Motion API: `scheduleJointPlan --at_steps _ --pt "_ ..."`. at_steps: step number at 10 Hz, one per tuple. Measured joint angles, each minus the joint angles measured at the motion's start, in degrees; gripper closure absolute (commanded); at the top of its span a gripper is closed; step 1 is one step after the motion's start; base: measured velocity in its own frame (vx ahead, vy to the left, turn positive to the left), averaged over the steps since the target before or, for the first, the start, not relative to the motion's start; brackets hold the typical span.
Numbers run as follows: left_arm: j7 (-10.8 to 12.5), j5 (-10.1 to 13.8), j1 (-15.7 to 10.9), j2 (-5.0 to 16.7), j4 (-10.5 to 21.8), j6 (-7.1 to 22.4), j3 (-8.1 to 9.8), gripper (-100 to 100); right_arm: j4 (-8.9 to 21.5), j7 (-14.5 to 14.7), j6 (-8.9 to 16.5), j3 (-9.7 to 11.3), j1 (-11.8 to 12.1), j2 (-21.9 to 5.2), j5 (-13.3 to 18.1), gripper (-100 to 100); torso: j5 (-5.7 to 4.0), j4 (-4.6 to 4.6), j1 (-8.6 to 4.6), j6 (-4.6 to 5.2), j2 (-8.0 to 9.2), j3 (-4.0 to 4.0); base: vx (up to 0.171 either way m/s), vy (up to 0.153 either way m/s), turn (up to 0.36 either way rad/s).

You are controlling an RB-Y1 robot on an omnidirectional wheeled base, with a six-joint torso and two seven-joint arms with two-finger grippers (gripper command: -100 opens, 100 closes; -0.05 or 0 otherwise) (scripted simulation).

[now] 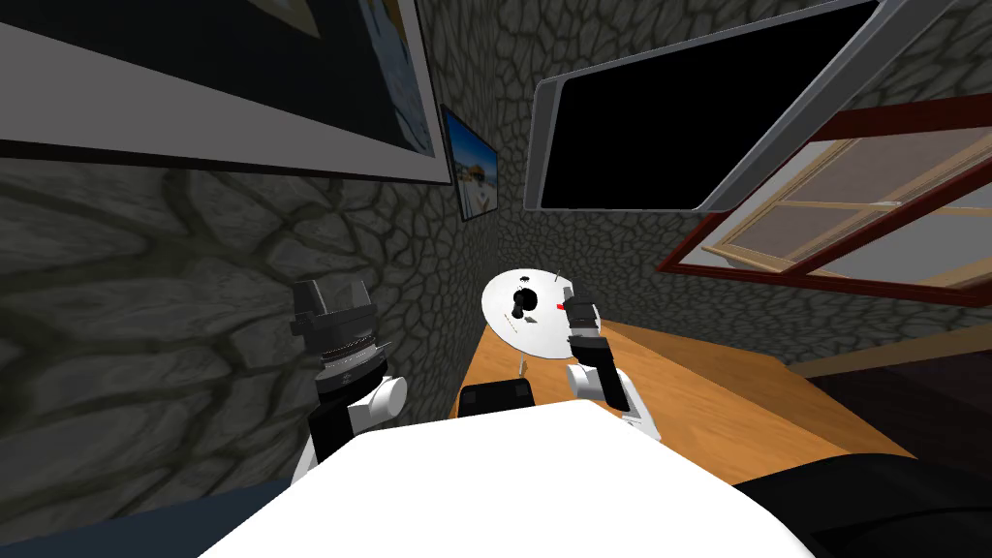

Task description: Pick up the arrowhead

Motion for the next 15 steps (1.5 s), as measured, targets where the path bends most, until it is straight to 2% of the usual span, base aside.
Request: scheduleJointPlan --at_steps 4,7,8,10,11,12,13,14,15 --pt "0.00 0.00 -0.01 0.00 0.00 0.00 0.00 0 4.02 0.50 -1.10 1.61 2.00 -6.14 3.60 -100 -0.04 0.04 -0.16 -0.01 0.19 0.11 -0.044 -0.035 0.113" --pt "0.00 0.00 -0.01 0.00 0.00 0.00 0.00 0 10.71 0.93 -3.14 2.88 2.93 -11.17 7.59 -100 -0.05 0.04 -0.23 -0.01 0.19 0.11 -0.056 -0.047 0.182" --pt "0.00 0.00 -0.01 0.01 0.00 0.00 0.00 0 11.87 0.84 -2.94 3.47 3.73 -13.20 9.18 -100 -0.05 0.05 -0.24 -0.01 0.23 0.13 -0.065 -0.039 0.198" --pt "0.00 0.00 -0.01 0.01 0.00 0.00 0.00 0 16.87 1.09 -4.12 4.61 4.66 -16.95 12.47 -100 -0.05 0.05 -0.24 -0.01 0.20 0.12 -0.042 -0.043 0.166" --pt "0.00 0.00 0.00 0.01 0.00 0.00 0.01 0 17.60 1.06 -4.28 4.91 5.51 -17.98 13.47 -100 -0.05 0.04 -0.21 0.02 0.14 0.09 -0.026 -0.024 0.197" --pt "0.00 0.00 -0.01 0.00 0.00 0.00 0.00 0 19.99 1.12 -4.53 5.37 5.24 -19.24 14.96 -100 -0.04 0.03 -0.17 -0.02 0.09 0.05 -0.028 -0.032 0.348" --pt "0.00 0.00 -0.01 0.01 0.00 0.00 0.00 0 21.87 1.14 -5.23 5.73 6.40 -21.09 16.52 -100 -0.04 0.02 -0.20 -0.02 0.09 0.05 -0.019 -0.038 0.069" --pt "0.00 0.00 0.01 0.01 0.00 0.00 0.01 0 23.06 1.48 -5.49 6.35 6.96 -21.33 17.76 -100 -0.05 0.02 -0.19 0.03 0.06 0.04 -0.024 -0.027 0.184" --pt "0.00 0.00 0.00 0.01 0.00 0.00 0.00 0 24.58 1.48 -6.05 6.49 7.84 -22.84 19.12 -100 -0.04 0.02 -0.18 -0.01 0.07 0.04 -0.022 -0.030 0.098"
